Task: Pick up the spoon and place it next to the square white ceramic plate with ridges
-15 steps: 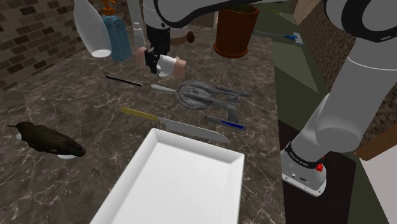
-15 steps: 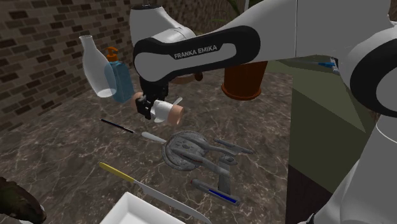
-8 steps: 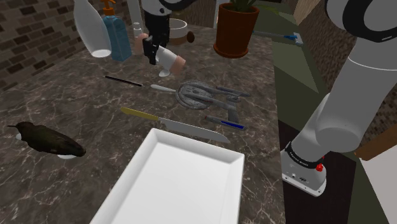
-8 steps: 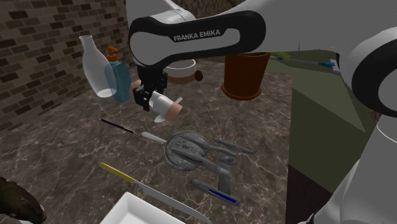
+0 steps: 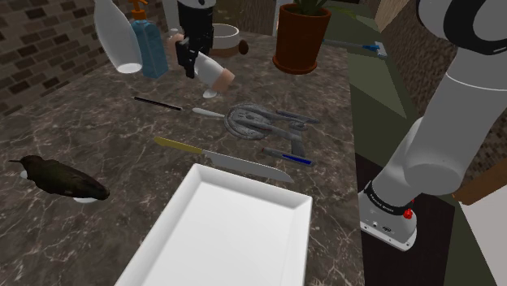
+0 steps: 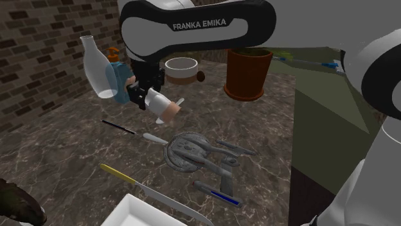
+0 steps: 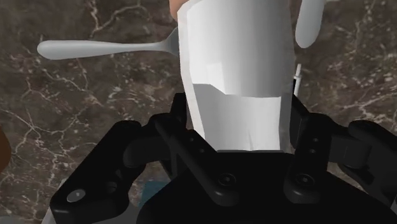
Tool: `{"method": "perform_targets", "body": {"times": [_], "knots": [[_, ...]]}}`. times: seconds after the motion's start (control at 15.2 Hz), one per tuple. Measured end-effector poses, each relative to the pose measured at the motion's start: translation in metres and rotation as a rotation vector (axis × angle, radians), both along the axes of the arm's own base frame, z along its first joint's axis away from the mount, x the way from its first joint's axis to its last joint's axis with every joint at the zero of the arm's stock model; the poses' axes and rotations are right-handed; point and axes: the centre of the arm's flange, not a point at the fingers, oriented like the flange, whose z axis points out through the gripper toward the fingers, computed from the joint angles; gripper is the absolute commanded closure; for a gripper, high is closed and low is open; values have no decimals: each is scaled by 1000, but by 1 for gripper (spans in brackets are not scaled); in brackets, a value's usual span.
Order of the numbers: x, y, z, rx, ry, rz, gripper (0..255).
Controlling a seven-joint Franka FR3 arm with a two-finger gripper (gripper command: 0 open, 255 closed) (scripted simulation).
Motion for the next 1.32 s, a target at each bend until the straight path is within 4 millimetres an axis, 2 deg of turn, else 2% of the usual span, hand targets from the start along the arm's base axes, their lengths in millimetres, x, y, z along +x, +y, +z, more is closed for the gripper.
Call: {"method": "perform_targets", "body": {"times": [0.86,1.06,1.32], "knots": [[-99,148,-1,0,0,2,255],[-106,160,-11,0,0,1,255],[-107,161,-30,0,0,0,255]]}}
